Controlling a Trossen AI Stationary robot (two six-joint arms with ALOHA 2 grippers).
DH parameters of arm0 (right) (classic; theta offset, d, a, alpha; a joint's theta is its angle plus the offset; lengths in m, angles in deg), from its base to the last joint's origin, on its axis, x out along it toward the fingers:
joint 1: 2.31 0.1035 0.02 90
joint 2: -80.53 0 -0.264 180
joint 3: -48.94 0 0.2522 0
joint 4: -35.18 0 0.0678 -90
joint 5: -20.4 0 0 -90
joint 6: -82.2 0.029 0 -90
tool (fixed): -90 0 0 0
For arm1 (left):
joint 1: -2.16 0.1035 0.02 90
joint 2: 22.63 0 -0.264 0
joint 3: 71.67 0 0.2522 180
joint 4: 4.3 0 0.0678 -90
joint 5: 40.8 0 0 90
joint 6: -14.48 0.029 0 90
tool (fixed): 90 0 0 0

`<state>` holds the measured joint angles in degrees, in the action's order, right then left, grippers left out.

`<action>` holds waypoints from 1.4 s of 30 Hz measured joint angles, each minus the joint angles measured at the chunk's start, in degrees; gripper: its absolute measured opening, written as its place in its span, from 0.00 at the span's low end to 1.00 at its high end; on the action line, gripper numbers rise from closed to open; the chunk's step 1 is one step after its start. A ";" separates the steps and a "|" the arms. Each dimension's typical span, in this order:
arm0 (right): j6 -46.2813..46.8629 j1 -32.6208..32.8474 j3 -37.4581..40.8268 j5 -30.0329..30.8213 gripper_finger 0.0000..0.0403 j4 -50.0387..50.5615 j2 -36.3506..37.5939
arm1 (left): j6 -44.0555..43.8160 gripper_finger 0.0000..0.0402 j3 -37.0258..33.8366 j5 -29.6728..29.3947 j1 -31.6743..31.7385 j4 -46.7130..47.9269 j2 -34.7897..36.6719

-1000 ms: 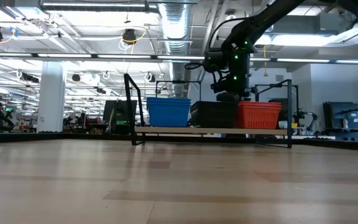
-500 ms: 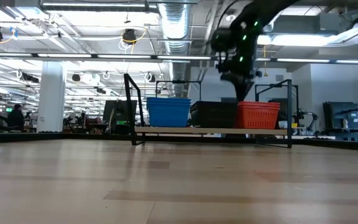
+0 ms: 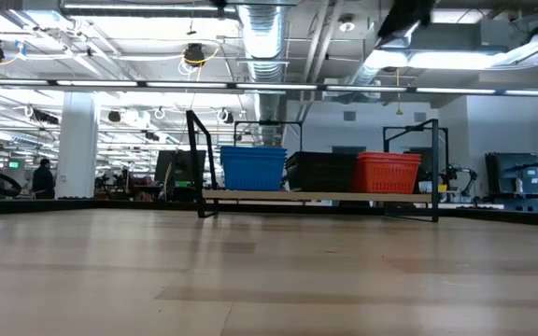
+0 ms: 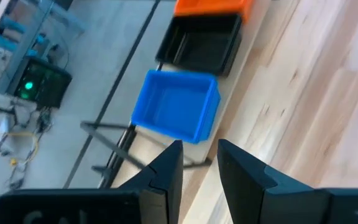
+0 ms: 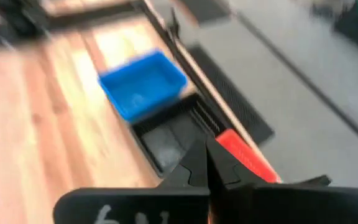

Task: Stack baskets on shelf by color
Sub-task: Return to Home Position

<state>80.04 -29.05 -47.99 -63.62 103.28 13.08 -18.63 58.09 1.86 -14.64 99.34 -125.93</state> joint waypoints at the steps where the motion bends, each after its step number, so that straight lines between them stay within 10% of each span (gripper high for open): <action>1: 0.01 0.75 0.00 -0.14 0.00 0.09 2.53 | -1.25 0.22 -2.65 0.00 0.12 -0.22 0.87; 16: 9.64 15.86 0.14 -2.04 0.00 1.27 28.16 | -9.84 0.22 -59.36 10.56 0.71 -51.88 31.19; 31: 9.25 21.60 17.02 -1.60 0.00 -13.43 43.32 | -14.05 0.22 -84.78 10.52 0.70 -64.39 59.70; 42: 12.69 21.39 17.81 -1.53 0.06 -14.95 51.35 | -19.47 0.22 -87.93 13.98 0.71 -60.04 69.02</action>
<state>92.73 -7.66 -30.18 -65.16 88.33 64.43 -38.10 -29.83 15.84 -13.94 39.30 -56.92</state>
